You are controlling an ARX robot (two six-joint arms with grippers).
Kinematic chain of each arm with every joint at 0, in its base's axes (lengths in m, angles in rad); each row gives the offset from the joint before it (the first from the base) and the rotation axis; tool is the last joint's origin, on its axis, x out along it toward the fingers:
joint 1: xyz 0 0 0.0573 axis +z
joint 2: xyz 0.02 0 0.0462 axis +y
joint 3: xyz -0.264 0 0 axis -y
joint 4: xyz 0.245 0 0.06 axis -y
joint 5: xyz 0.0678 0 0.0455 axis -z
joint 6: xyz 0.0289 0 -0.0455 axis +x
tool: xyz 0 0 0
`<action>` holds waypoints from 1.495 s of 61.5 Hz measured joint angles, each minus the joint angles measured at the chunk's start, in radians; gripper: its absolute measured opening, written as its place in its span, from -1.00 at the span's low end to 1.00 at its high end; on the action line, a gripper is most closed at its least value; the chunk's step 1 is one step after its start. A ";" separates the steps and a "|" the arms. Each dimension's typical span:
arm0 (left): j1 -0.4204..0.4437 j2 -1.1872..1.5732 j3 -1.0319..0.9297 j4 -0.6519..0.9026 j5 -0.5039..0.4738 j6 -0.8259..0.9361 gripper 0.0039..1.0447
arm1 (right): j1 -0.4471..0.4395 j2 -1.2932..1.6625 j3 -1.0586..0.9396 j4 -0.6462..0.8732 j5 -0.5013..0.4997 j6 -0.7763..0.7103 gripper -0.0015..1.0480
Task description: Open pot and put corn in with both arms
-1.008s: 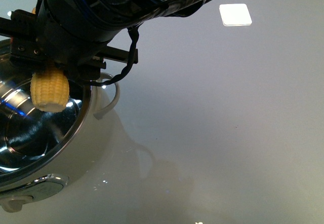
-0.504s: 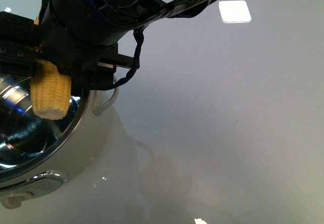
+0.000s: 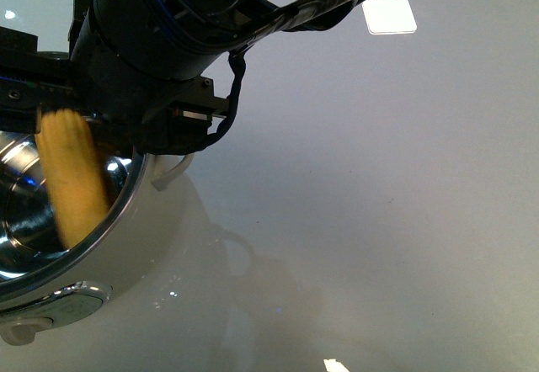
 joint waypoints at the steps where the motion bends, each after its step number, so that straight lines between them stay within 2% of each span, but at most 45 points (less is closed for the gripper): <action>1: 0.000 0.000 0.000 0.000 0.000 0.000 0.87 | 0.000 0.000 0.000 0.000 -0.002 0.000 0.51; 8: 0.000 0.000 0.000 0.000 0.000 0.000 0.87 | -0.003 -0.008 -0.005 0.018 -0.011 0.002 0.85; 22: 0.000 0.000 0.000 0.000 0.000 0.000 0.87 | -0.076 -0.060 -0.063 0.112 0.024 0.079 0.83; 35: 0.000 0.000 0.000 0.000 0.000 0.000 0.87 | -0.236 -0.167 -0.149 0.203 0.071 0.169 0.83; 48: 0.000 0.000 0.000 0.000 0.000 0.000 0.87 | -0.392 -0.348 -0.251 0.210 0.103 0.169 0.83; 53: 0.000 0.000 0.000 0.000 0.000 0.000 0.87 | -0.455 -0.423 -0.304 0.179 0.155 0.114 0.83; 62: 0.000 0.000 0.000 0.000 0.000 0.000 0.87 | -0.557 -0.562 -0.445 0.163 0.267 -0.091 0.83; 73: 0.000 0.000 0.000 0.000 0.000 0.000 0.87 | -0.655 -0.810 -0.637 0.164 0.327 -0.308 0.83; 82: 0.000 0.000 0.000 0.000 0.000 0.000 0.87 | -0.654 -1.050 -0.758 0.100 0.344 -0.404 0.83; 92: 0.000 0.000 0.000 0.000 0.000 0.000 0.87 | -0.602 -1.260 -0.843 0.024 0.462 -0.451 0.83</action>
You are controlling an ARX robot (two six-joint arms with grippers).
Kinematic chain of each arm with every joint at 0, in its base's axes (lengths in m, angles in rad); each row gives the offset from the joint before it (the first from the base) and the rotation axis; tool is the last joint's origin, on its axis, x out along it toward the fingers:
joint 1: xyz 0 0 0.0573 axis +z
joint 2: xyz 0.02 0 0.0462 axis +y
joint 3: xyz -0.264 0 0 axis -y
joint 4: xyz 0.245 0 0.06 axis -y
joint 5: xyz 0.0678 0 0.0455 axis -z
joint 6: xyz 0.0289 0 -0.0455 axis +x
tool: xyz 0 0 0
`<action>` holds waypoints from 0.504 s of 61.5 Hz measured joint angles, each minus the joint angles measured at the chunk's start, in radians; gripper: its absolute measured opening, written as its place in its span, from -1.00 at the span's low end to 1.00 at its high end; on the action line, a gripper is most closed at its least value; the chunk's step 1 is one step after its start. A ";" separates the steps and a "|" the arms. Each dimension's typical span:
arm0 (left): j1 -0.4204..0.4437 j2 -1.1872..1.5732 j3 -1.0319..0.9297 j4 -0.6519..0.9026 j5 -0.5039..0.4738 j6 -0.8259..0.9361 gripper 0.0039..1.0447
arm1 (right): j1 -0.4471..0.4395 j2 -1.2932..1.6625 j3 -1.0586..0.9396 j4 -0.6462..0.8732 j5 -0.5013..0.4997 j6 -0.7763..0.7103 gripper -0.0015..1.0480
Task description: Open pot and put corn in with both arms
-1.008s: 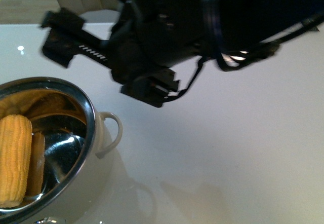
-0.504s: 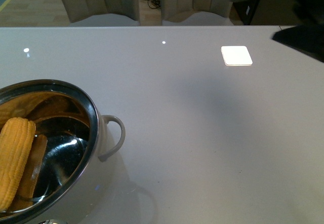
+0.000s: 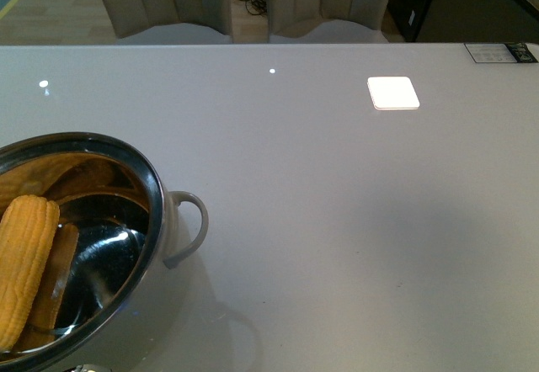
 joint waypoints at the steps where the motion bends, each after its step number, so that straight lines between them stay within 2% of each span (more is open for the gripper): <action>1: 0.000 0.000 0.000 0.000 0.000 0.000 0.87 | 0.009 -0.021 -0.009 -0.012 0.016 -0.005 0.83; 5: 0.000 0.000 0.000 0.000 0.000 0.000 0.87 | 0.037 -0.093 -0.037 -0.050 0.062 -0.020 0.83; 15: 0.000 0.000 0.000 0.000 0.000 0.000 0.87 | 0.047 -0.129 -0.050 -0.038 0.078 -0.038 0.81; 23: 0.000 0.000 0.000 0.000 0.000 0.000 0.87 | 0.014 -0.174 -0.221 0.393 0.046 -0.180 0.39; 27: 0.000 0.000 0.000 0.000 0.000 0.000 0.87 | -0.012 -0.210 -0.253 0.455 0.024 -0.213 0.19; 31: 0.000 0.000 0.000 0.000 0.000 0.000 0.87 | -0.035 -0.245 -0.270 0.456 0.003 -0.230 -0.01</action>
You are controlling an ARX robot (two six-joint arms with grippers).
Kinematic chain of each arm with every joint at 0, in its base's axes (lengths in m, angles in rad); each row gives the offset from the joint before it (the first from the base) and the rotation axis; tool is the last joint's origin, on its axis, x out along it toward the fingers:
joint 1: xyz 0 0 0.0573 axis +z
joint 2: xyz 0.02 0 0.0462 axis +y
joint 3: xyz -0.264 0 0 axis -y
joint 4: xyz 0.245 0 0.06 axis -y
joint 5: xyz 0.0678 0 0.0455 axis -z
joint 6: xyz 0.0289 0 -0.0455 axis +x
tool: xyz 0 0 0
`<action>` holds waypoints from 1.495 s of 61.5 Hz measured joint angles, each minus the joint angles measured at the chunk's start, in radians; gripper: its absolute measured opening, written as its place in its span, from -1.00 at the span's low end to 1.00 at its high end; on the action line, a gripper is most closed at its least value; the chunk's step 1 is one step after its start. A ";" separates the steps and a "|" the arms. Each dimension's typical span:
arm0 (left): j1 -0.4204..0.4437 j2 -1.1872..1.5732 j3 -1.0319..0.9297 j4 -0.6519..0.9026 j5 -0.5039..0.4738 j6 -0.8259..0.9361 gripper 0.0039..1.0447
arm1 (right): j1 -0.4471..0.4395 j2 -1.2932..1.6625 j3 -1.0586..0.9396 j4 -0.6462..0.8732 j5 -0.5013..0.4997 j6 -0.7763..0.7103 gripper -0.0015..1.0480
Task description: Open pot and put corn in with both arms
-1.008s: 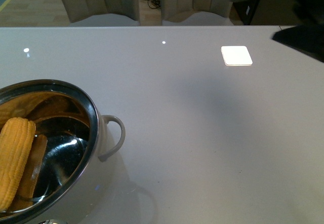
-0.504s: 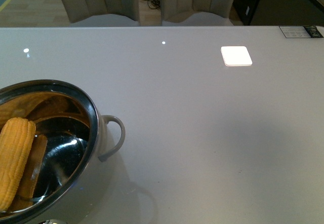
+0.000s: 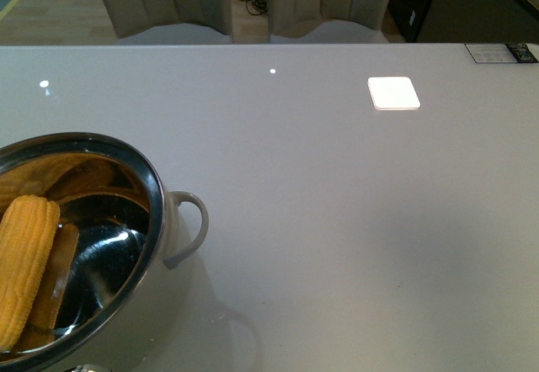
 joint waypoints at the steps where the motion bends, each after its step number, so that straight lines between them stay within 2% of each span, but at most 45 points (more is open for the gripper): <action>1: 0.000 0.000 0.000 0.000 0.000 0.000 0.87 | -0.008 -0.011 -0.006 -0.003 -0.007 -0.003 -0.07; 8: 0.000 0.000 0.000 0.000 0.000 0.000 0.87 | -0.043 -0.063 -0.040 -0.032 -0.040 -0.012 -0.44; 15: 0.000 0.000 0.000 0.000 0.000 0.000 0.87 | -0.084 -0.140 -0.067 -0.077 -0.083 -0.026 -0.97; 19: 0.000 0.000 0.000 0.000 0.001 0.000 0.87 | -0.169 -0.189 -0.081 -0.112 -0.183 -0.027 -0.96; 22: 0.000 0.000 0.000 0.000 0.000 0.000 0.87 | -0.194 -0.217 -0.090 -0.132 -0.183 -0.027 -0.96; 65: 0.000 0.000 0.000 0.000 0.000 0.000 0.87 | -0.197 -0.462 -0.118 -0.323 -0.192 -0.027 -0.96; 72: 0.000 0.000 0.000 0.000 0.000 0.000 0.87 | -0.197 -0.604 -0.118 -0.488 -0.191 -0.027 -0.96; 86: 0.000 0.000 0.000 0.000 0.000 0.000 0.87 | -0.197 -0.632 -0.118 -0.499 -0.190 -0.027 -0.96; 92: 0.000 0.000 0.000 0.000 0.000 0.000 0.87 | -0.197 -0.633 -0.118 -0.499 -0.190 -0.028 -0.65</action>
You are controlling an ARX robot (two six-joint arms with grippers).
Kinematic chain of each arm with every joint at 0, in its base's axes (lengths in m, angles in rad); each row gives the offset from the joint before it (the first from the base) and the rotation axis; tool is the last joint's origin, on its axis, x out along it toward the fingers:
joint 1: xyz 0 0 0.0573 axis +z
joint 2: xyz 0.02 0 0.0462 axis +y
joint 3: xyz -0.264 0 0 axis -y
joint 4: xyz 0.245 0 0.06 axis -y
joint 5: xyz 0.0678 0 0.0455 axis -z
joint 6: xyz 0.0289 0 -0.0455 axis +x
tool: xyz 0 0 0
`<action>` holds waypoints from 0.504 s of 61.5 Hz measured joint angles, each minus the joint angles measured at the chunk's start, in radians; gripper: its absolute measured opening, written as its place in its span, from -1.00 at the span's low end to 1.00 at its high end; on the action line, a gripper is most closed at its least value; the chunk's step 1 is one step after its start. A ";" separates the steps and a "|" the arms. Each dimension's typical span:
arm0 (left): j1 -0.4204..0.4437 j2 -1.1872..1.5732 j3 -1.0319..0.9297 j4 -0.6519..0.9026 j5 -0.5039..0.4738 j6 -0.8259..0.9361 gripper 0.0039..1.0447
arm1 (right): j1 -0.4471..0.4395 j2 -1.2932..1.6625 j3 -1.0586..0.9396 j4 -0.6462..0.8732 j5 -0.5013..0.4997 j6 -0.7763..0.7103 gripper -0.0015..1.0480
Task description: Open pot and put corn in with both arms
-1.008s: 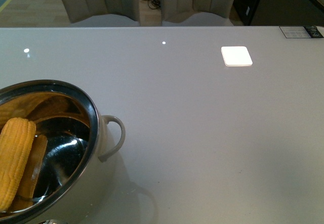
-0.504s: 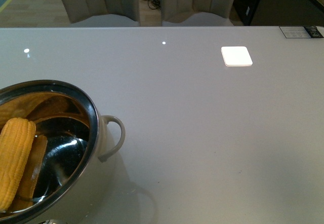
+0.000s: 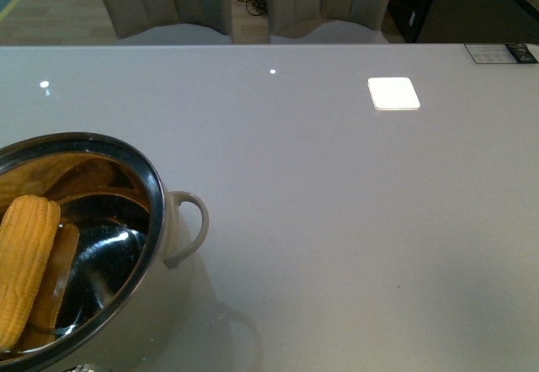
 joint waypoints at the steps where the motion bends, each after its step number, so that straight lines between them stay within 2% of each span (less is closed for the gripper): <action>1: 0.000 0.000 0.000 0.000 0.000 0.000 0.87 | 0.000 0.000 0.000 0.000 0.000 0.000 -0.58; 16: 0.000 0.000 0.000 0.000 0.000 0.000 0.87 | 0.000 0.000 0.000 0.000 0.000 0.000 0.22; 24: 0.000 0.000 0.000 0.000 0.000 0.000 0.87 | 0.000 0.000 0.000 0.000 0.000 0.000 0.85; 31: 0.000 0.000 0.000 0.000 0.000 0.000 0.87 | 0.000 0.000 0.000 0.000 0.000 0.000 0.83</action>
